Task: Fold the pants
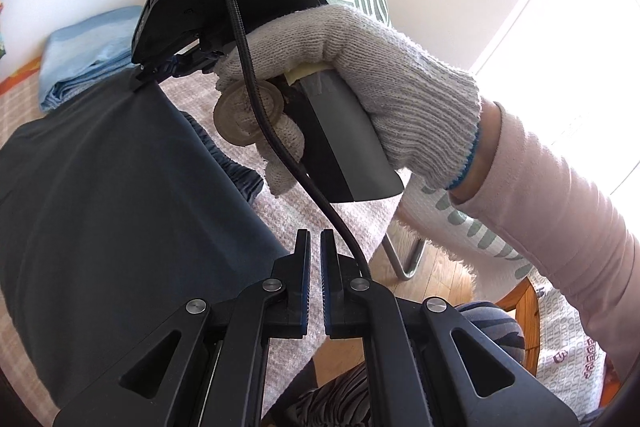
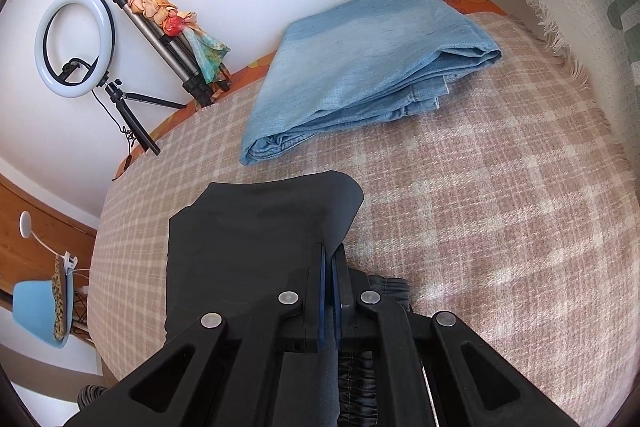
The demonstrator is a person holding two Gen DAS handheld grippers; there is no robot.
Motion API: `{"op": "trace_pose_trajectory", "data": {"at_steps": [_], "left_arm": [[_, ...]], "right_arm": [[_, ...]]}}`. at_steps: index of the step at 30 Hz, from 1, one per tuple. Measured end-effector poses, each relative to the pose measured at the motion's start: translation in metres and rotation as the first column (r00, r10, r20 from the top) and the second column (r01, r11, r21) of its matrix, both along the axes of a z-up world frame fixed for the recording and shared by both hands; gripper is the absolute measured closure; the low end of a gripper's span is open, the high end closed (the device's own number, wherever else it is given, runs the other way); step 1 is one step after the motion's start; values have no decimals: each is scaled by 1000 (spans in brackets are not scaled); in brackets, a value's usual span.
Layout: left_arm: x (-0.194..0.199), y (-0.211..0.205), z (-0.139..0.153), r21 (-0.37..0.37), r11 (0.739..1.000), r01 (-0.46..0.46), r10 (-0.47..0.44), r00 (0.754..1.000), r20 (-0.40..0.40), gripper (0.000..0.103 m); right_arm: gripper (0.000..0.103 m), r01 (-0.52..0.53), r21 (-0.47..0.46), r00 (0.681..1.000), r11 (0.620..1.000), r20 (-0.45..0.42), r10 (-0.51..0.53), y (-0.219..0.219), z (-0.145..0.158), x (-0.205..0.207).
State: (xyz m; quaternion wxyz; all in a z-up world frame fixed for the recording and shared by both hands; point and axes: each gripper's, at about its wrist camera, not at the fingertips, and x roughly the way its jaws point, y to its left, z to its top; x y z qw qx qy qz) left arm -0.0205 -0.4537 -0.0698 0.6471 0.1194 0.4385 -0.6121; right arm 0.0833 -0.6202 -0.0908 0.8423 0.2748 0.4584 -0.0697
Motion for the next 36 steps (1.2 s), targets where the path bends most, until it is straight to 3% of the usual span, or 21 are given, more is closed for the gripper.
{"op": "trace_pose_trajectory", "data": {"at_steps": [3,6,7,8,10,12,15,17,25,31,36], "left_arm": [[2,15,1,3,1000,-19,19,1000,-8,96],[10,39,1,4,999,-52,52,998,-39,94],[14,48,2,4,998,-66,66,997,-33,94],[17,60,2,3,997,-81,82,996,-31,94],[21,86,2,1,993,-116,116,992,-40,91],[27,114,4,-11,988,-152,151,988,-29,80],[28,149,4,-40,977,-208,210,976,50,59],[36,167,-3,-39,968,-249,251,964,82,59],[51,187,-37,0,953,-302,302,952,55,59],[53,180,-52,16,954,-300,299,953,48,59],[61,178,-63,21,952,-306,306,952,-9,59]], "right_arm": [[102,13,-34,1000,999,-22,-14,-1,-6,1],[89,3,-82,999,997,-51,-7,1,-7,1],[76,-2,-99,998,995,-62,-4,2,-5,0],[69,-2,-124,998,992,-60,-6,3,-1,-2],[68,1,-175,999,985,-38,-7,6,12,-7],[66,6,-192,1000,981,-2,-6,11,27,-11],[63,-44,-239,998,970,40,55,31,50,-10],[60,-96,-251,992,963,59,114,49,60,-3],[46,-347,-269,925,898,56,375,131,61,60],[42,-479,-250,874,842,-46,484,168,32,113],[40,-561,-267,827,784,-147,542,192,4,149]]}}
